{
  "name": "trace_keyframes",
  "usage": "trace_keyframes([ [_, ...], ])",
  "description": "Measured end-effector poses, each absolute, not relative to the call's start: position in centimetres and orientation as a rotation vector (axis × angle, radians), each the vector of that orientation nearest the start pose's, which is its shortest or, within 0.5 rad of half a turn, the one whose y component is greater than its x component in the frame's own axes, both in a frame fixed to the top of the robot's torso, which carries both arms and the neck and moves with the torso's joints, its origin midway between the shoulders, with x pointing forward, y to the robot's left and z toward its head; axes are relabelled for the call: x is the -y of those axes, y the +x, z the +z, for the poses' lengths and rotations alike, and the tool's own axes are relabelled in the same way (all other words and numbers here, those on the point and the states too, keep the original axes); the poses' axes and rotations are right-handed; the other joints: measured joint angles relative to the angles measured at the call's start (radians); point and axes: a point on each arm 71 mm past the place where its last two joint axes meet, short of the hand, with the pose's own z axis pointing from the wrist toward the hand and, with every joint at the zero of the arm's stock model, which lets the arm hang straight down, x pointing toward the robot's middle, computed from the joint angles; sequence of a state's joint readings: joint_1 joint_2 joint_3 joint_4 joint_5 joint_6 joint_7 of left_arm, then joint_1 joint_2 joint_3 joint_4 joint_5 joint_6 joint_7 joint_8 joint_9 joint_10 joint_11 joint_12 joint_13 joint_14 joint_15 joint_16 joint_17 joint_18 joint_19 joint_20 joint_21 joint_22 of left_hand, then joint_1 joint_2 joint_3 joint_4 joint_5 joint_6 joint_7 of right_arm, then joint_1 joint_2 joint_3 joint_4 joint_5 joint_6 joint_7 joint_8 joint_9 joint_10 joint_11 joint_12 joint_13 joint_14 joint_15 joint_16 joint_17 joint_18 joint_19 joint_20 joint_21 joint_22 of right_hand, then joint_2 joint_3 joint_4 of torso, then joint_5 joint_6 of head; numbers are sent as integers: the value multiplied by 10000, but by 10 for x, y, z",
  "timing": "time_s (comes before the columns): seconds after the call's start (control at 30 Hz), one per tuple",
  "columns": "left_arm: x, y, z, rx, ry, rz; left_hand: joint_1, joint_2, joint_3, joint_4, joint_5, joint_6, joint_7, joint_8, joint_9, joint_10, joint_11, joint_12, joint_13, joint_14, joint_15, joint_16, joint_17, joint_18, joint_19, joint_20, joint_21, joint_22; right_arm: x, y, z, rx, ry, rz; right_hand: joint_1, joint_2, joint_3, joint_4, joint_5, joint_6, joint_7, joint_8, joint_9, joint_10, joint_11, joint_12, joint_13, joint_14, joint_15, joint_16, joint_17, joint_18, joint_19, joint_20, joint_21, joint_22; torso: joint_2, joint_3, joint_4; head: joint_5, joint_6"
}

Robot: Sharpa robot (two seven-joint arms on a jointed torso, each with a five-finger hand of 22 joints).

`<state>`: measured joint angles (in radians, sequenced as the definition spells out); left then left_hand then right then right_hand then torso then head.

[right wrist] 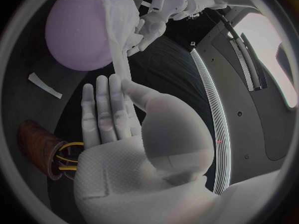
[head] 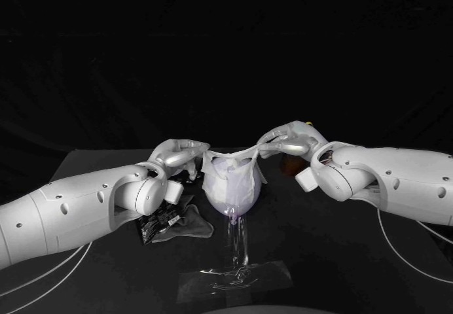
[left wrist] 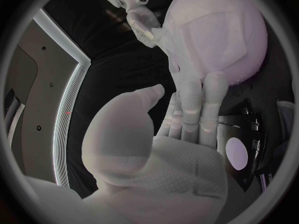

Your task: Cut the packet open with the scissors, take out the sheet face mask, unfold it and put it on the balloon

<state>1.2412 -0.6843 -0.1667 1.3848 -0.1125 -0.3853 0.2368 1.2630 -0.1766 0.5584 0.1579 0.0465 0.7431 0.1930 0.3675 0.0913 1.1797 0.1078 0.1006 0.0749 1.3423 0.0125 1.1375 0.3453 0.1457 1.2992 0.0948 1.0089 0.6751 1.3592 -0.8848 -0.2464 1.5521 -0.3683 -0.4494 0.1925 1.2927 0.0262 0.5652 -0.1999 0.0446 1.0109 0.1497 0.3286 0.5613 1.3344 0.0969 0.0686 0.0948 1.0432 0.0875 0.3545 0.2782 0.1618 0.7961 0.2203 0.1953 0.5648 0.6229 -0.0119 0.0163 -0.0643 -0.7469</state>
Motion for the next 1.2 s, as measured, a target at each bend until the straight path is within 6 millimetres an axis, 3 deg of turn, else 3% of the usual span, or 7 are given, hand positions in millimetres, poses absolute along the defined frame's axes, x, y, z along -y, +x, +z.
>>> trace_keyframes([
  [0.2, -172, 506, -221, -16645, -10603, -12818, 2, -2, -156, 139, 0, 390, -5, 128, 73, 34, 34, 37, 26, -20, 25, 88, 82, -3, 35, 36, 16, 163, 228, 485, -179, -16312, 7564, 11395, 0, 0, 0, 1, -3, 12, 9, -3, 1, 0, 2, 0, 0, 0, 0, -40, -2, -2, 0, 0, 0, 16, 0, 2, 0, 3, -12],
  [0.33, -170, 506, -221, -16738, -10660, -12724, 388, -105, -270, -47, 0, 807, -38, 269, 146, 79, -6, 74, 37, -4, 40, 158, 89, -4, 72, 73, 127, 307, 227, 484, -179, -16315, 7563, 11420, 0, 1, -1, 1, -8, 60, 14, -26, 1, 1, 3, 0, -1, 0, 0, -40, 6, -5, 0, 0, 0, 17, 0, 2, 0, 8, -20],
  [0.6, -169, 506, -221, -16865, -10687, -12638, 984, -293, -275, -452, 0, 1021, -134, 269, 191, 240, -100, 118, 47, 14, 58, 203, 112, -6, 128, 16, 202, 440, 227, 484, -179, -16314, 7564, 11437, 1, 1, -2, 1, -9, 61, 15, 1, 3, 15, 19, 0, -1, 0, 0, -40, 6, -8, 0, 0, 0, 16, -2, 1, 1, 5, -30],
  [0.87, -167, 508, -221, -16815, -10665, -12504, 1781, -103, 7, -981, 0, 1424, -256, 453, 280, 654, -251, 247, 111, 80, -94, 284, 285, -7, 233, -89, 445, 729, 227, 484, -179, -16314, 7571, 11445, 2, 2, -3, 3, -37, 58, 17, 0, 4, 20, 15, 0, 2, 0, 0, -40, 5, -13, 0, 0, 0, 15, -4, 1, 0, 22, -18],
  [1.0, -167, 510, -221, -16609, -10701, -12348, 2232, 93, 140, -1453, -3, 2089, -432, 767, 412, 1200, -415, 505, 213, 133, -220, 358, 417, -13, 356, -212, 705, 1047, 228, 484, -179, -16302, 7586, 11422, 12, 13, -25, 2, 1, 55, 18, -1, 5, 58, -20, -1, 6, 0, 0, -40, 4, -14, 0, 0, 0, 30, -4, 1, 1, 25, -16],
  [1.2, -170, 513, -218, -16073, -10794, -12115, 2244, 109, 240, -1567, -8, 2289, -514, 799, 445, 1255, -439, 585, 345, 154, -268, 358, 428, -72, 357, -214, 820, 1245, 231, 486, -179, -16271, 7617, 11330, 12, 12, -8, -15, 3, 52, 18, -13, 6, 59, -18, -1, 5, 0, 0, -40, 3, -16, 0, 0, 0, 29, -4, 0, 4, -5, -4],
])
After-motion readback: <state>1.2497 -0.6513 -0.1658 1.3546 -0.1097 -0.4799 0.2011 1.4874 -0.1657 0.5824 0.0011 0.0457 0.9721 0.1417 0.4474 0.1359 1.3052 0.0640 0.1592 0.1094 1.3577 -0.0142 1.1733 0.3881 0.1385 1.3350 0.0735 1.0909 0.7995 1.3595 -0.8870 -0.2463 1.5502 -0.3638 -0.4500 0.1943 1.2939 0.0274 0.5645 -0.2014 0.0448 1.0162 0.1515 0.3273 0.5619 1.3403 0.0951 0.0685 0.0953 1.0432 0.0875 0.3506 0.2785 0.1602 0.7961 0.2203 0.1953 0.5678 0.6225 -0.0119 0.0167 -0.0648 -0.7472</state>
